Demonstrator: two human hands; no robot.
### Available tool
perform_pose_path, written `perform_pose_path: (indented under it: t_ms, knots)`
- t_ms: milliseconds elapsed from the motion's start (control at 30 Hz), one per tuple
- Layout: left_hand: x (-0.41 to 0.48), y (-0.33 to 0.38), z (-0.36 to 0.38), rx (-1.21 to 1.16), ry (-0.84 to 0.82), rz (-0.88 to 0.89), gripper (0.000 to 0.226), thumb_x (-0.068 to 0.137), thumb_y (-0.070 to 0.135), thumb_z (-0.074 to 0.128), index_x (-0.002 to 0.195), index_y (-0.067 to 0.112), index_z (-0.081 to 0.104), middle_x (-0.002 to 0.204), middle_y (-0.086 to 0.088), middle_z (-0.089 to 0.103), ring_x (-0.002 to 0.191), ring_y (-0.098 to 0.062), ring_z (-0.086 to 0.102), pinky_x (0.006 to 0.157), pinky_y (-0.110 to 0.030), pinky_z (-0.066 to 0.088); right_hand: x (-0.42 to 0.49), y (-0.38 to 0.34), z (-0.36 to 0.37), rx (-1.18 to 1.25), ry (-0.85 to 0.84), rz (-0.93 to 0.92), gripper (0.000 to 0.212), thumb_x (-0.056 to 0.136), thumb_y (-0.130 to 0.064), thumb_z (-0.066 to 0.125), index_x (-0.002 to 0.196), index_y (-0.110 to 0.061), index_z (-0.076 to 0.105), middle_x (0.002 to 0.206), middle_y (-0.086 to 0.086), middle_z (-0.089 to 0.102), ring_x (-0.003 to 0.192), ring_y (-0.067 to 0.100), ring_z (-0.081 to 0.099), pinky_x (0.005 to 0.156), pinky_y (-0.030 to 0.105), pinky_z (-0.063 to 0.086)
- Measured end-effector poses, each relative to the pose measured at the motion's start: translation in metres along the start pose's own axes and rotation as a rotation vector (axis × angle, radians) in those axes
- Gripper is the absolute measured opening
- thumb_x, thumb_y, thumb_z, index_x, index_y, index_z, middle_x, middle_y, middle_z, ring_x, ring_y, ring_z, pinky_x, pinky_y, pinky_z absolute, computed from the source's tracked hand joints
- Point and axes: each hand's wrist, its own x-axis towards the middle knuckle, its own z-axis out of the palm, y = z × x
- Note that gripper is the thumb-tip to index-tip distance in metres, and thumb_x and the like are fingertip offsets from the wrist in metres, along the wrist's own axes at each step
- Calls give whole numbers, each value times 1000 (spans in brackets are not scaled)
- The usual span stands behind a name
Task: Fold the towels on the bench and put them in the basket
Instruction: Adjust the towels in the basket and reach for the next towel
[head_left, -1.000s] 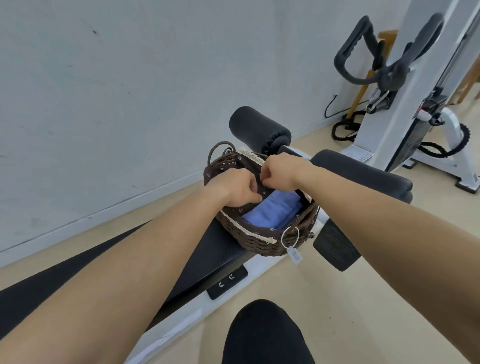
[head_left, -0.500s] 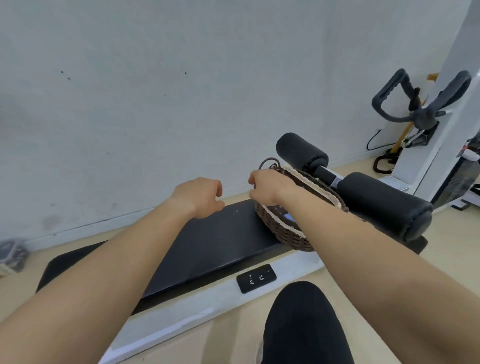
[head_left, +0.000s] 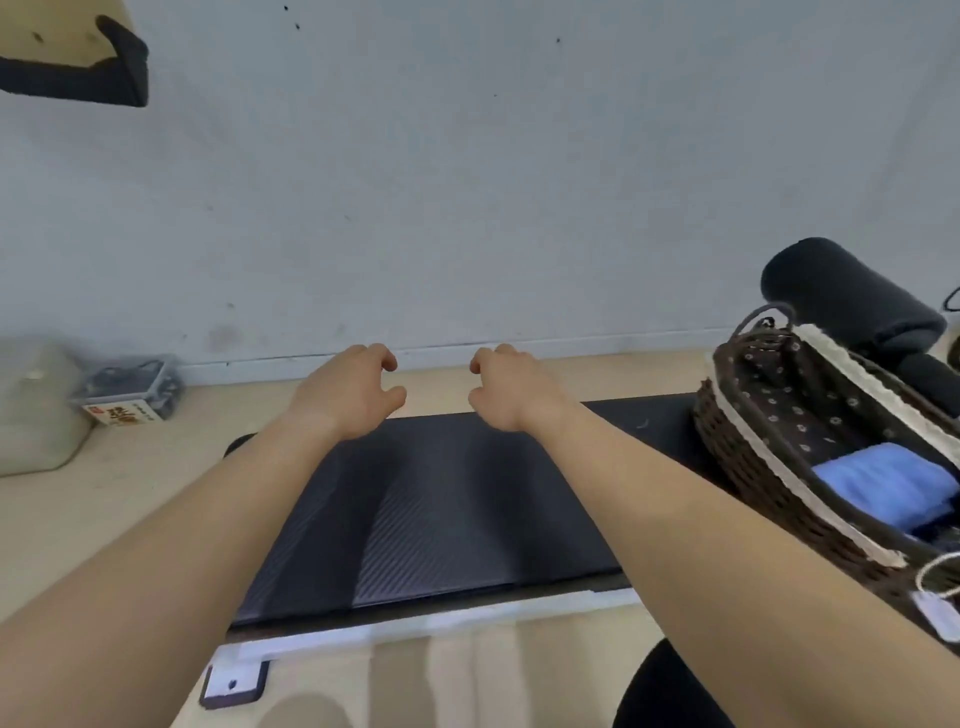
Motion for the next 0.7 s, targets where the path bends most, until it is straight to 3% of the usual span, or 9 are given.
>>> perform_pose_path:
  t_ms: [167, 300, 500, 700]
  knots:
    - [61, -84, 18, -72, -66, -160, 51, 91, 40, 60, 137, 19, 50, 136, 1, 55, 122, -20, 53, 100, -39, 45, 99, -50, 43, 12, -123, -31, 47, 91, -24, 49, 138, -15, 47, 135, 9, 47, 122, 32, 48, 96, 45, 47]
    - [51, -123, -25, -94, -182, -297, 51, 89, 42, 62, 133, 18, 52, 134, -2, 57, 120, -23, 55, 100, -40, 46, 115, -104, 17, -26, -299, -67, 50, 92, -28, 51, 140, -15, 44, 138, 9, 45, 123, 32, 47, 97, 45, 46]
    - [7, -128, -212, -110, -276, -434, 46, 92, 43, 60, 131, 19, 54, 132, -4, 57, 120, -24, 53, 101, -40, 45, 96, -205, -137, -57, -426, -171, 51, 94, -31, 49, 142, -15, 42, 140, 10, 43, 124, 31, 45, 96, 43, 45]
    - [-86, -124, -400, -178, -222, -628, 39, 93, 44, 59, 126, 23, 57, 128, -1, 58, 117, -21, 54, 100, -39, 45, 53, -329, -293, -116, -495, -361, 50, 94, -31, 48, 142, -16, 42, 139, 9, 44, 124, 31, 45, 99, 44, 44]
